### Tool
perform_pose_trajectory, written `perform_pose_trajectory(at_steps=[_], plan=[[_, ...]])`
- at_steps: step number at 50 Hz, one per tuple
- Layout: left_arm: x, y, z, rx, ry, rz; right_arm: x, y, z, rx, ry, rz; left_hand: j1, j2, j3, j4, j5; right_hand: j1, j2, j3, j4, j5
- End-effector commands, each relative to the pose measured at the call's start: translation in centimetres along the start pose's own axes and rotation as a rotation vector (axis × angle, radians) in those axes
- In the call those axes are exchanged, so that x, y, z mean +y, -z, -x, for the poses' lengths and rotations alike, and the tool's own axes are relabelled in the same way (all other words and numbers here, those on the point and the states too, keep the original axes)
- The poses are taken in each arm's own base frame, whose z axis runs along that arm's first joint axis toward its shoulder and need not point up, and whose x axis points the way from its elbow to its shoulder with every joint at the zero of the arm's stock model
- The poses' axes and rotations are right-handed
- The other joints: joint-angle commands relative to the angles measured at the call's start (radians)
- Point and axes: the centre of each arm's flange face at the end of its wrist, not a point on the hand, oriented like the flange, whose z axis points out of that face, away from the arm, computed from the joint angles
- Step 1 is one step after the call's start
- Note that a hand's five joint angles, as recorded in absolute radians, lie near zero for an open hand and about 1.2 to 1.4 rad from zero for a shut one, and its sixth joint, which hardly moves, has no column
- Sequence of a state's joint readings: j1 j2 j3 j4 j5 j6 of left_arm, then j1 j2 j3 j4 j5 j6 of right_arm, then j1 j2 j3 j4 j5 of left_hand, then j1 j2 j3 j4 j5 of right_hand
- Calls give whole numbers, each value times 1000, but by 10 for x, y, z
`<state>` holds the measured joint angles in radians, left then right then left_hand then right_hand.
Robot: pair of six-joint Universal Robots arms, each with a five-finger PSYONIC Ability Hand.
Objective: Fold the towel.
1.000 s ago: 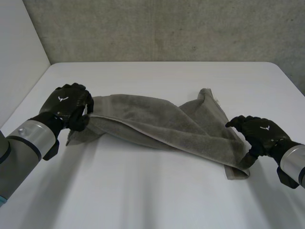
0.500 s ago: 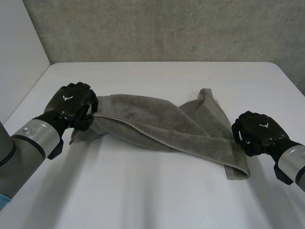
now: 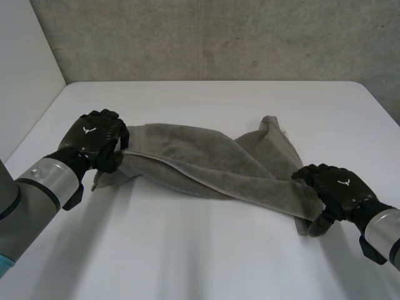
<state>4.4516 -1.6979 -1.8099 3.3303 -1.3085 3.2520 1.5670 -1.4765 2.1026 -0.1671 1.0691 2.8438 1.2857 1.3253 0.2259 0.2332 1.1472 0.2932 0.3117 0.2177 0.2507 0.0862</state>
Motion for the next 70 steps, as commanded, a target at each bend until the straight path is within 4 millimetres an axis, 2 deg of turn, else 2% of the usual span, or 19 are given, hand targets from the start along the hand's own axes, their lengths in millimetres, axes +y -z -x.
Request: perform_pose_trajectory(at_steps=[1,13,21,26,45,59,61,62,63,64,65,69,70], plan=[[1,0,-1,2,0,2,9,0,2,0,45,17,111,71,-51,-59,75,-59,-77,-43,-76,-26],[-1,0,0,0,-1,-3,19,-18,-8,62,73,4,111,71,-51,-59,75,21,2,-43,-76,53],[-1,0,0,1,-1,-4,27,-38,-22,117,96,17,111,71,-51,-59,75,109,90,-43,-76,141],[-1,0,-1,2,6,-6,29,-44,-22,132,101,25,111,71,-51,-59,75,132,114,-43,-76,165],[-3,0,0,2,25,-10,12,-53,-17,193,152,-84,111,71,-51,-59,75,388,369,-43,-76,420],[-3,-1,0,0,24,-11,5,-62,-27,246,164,-121,111,71,-51,-59,75,288,269,-43,-76,320],[-3,-1,0,0,24,-13,4,-62,-28,250,166,-128,111,71,-51,-59,75,323,305,-43,-76,356],[-4,-1,1,-1,25,-14,3,-63,-28,246,167,-132,111,71,-51,-59,75,451,433,-43,-76,484],[-3,-1,1,-1,26,-13,1,-63,-28,238,170,-141,111,71,-51,-59,75,912,893,-43,-76,944],[-3,-1,1,-1,26,-13,1,-63,-28,238,170,-141,111,71,-51,-59,75,916,898,-43,-76,949],[-3,-1,1,-3,26,-13,-1,-62,-27,223,172,-146,111,71,-51,-59,75,1101,1083,-43,-76,1134],[-5,-1,4,-12,30,-18,-8,-59,-23,180,170,-166,111,71,-51,-59,75,1103,1085,-43,-76,1136],[-5,-1,4,-12,30,-18,-20,-53,-21,157,172,-192,111,71,-51,-59,75,1103,1085,-43,-76,1136]])
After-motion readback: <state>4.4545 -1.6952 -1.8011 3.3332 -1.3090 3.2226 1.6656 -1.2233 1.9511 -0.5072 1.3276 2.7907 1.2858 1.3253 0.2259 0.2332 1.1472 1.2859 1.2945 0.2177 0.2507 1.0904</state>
